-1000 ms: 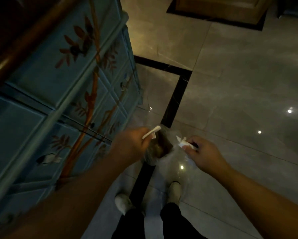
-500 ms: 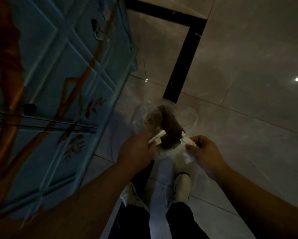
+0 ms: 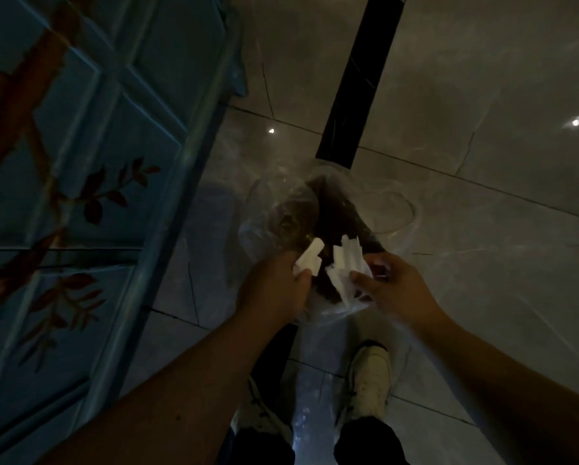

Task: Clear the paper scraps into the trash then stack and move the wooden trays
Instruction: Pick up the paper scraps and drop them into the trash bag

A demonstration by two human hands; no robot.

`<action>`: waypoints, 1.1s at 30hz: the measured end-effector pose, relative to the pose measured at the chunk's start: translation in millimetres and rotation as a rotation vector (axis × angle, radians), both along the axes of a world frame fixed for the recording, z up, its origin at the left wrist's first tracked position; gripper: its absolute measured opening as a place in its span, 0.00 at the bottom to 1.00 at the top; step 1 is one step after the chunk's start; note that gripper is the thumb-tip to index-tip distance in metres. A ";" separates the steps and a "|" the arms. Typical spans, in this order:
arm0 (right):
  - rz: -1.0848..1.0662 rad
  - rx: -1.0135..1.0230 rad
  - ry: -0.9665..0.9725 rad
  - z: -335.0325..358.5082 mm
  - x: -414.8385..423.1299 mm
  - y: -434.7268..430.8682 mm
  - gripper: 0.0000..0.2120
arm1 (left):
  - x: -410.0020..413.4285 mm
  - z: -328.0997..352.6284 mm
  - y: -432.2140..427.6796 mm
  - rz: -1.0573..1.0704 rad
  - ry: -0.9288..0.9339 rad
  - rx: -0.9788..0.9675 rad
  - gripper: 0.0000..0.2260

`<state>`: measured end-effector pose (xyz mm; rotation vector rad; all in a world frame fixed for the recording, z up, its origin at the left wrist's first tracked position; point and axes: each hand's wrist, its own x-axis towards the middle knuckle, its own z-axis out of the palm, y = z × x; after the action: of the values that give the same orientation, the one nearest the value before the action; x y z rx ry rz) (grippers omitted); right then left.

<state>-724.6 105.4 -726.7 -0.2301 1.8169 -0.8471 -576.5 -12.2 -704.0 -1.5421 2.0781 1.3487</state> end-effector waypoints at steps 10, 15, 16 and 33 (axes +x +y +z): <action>0.398 0.041 0.130 26.1 -12.3 13.9 0.24 | 6.2 29.5 8.3 -0.147 0.032 -0.074 0.17; 0.680 -0.024 0.438 98.0 -25.7 19.1 0.29 | 3.1 99.5 3.8 -0.320 0.003 -0.285 0.17; 0.721 -0.046 0.499 115.7 -30.7 19.5 0.30 | 0.6 114.3 1.7 -0.364 0.017 -0.328 0.19; 0.718 0.009 1.182 508.3 -95.1 56.2 0.34 | -98.8 507.1 13.5 -0.949 0.163 -0.889 0.20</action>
<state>-819.6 161.6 -218.4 -1.5195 2.4842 -0.1221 -675.3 1.3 -196.9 -0.3578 3.0745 0.1932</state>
